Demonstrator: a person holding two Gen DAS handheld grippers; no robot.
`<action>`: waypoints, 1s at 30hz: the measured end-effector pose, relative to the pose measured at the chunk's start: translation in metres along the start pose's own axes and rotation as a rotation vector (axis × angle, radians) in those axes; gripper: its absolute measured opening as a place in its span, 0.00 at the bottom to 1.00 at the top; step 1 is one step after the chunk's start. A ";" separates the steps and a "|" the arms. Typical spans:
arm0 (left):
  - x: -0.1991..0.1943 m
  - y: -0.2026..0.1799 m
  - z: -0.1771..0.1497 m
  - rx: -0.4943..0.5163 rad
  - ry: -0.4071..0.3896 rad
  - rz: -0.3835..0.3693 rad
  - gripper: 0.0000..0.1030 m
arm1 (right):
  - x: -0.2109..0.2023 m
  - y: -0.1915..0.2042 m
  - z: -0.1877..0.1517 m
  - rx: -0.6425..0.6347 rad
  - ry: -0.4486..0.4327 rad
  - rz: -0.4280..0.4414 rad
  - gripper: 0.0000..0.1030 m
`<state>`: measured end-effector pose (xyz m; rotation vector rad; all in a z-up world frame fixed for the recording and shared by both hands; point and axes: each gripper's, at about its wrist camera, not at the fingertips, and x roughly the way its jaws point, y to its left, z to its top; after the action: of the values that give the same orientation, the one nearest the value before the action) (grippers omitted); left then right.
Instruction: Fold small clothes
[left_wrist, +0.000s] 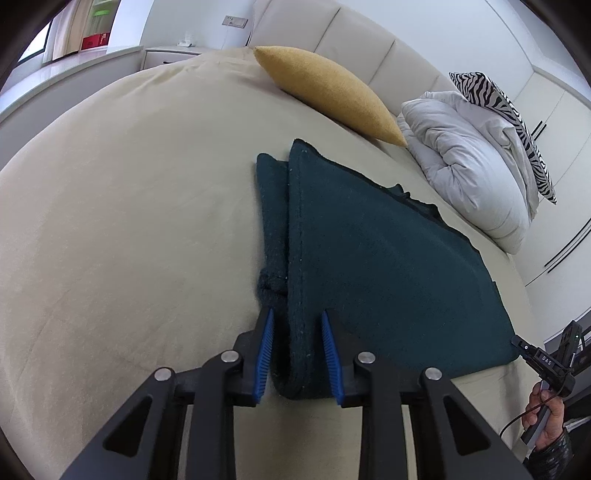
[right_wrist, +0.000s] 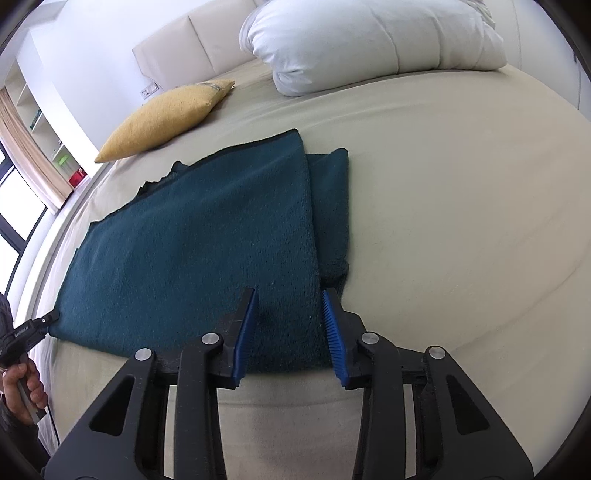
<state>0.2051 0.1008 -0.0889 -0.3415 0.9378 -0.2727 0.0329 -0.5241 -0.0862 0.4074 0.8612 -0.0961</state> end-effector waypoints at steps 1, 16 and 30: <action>0.000 0.000 -0.001 0.003 0.001 0.001 0.23 | 0.001 0.001 -0.001 -0.005 0.001 -0.005 0.28; -0.003 -0.003 -0.006 0.048 -0.001 0.022 0.09 | -0.005 0.005 -0.002 -0.046 -0.007 -0.077 0.06; -0.012 -0.002 -0.014 0.036 -0.010 0.006 0.07 | -0.016 0.000 -0.006 -0.032 -0.015 -0.067 0.05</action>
<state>0.1869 0.1011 -0.0865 -0.3064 0.9231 -0.2820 0.0182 -0.5235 -0.0771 0.3479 0.8605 -0.1469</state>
